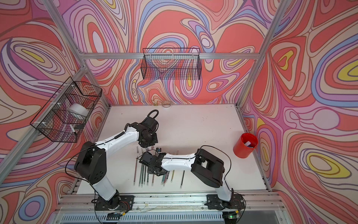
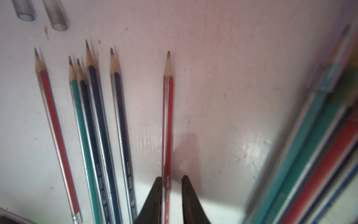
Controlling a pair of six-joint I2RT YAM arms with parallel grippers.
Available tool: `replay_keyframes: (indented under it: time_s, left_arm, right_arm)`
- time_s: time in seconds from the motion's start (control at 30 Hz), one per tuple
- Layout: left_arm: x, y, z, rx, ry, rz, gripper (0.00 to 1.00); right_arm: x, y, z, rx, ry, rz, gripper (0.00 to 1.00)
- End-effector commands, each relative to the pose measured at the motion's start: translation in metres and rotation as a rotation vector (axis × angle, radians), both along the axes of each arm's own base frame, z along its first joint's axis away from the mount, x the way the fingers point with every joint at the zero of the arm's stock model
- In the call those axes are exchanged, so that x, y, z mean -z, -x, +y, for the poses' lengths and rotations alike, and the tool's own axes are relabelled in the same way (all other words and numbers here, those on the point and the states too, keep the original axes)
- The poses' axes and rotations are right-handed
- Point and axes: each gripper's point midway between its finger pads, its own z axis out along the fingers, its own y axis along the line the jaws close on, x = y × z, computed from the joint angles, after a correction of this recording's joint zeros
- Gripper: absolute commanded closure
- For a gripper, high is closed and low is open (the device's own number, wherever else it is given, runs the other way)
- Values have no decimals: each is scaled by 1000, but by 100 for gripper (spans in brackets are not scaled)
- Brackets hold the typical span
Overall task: Remove the protective cover of the pencils
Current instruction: Place the pencil at the center of the board, then place the protective sleeve at the center of the board.
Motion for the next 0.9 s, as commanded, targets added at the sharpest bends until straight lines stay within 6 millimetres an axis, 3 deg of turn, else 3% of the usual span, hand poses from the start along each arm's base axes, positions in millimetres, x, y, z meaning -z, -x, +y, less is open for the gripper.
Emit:
replay_keyframes:
  time_s: [0.0,0.17,0.27,0.4,0.67,0.8,0.87]
  left_arm:
    - [6,3,4,15,-58,37,100]
    - [17,1,-7,41,-61,66,100]
    - [26,-1,-9,48,-80,91,100]
    - [34,-5,-9,52,-108,113,100]
    - [51,-9,-2,58,-191,161,100]
    - [54,-9,-1,59,-201,166,95]
    - [56,-8,0,60,-208,170,92]
  right_arm:
    - [-42,-6,-11,8,-43,-80,75]
    - [-63,-8,-42,69,-24,-138,74]
    - [-56,-5,-63,128,-3,-138,75]
    - [-40,0,-73,159,28,-108,77]
    - [-29,-2,-64,146,52,-83,78]
    - [-27,-3,-59,140,53,-67,80]
    - [-13,-2,-59,141,79,-43,81]
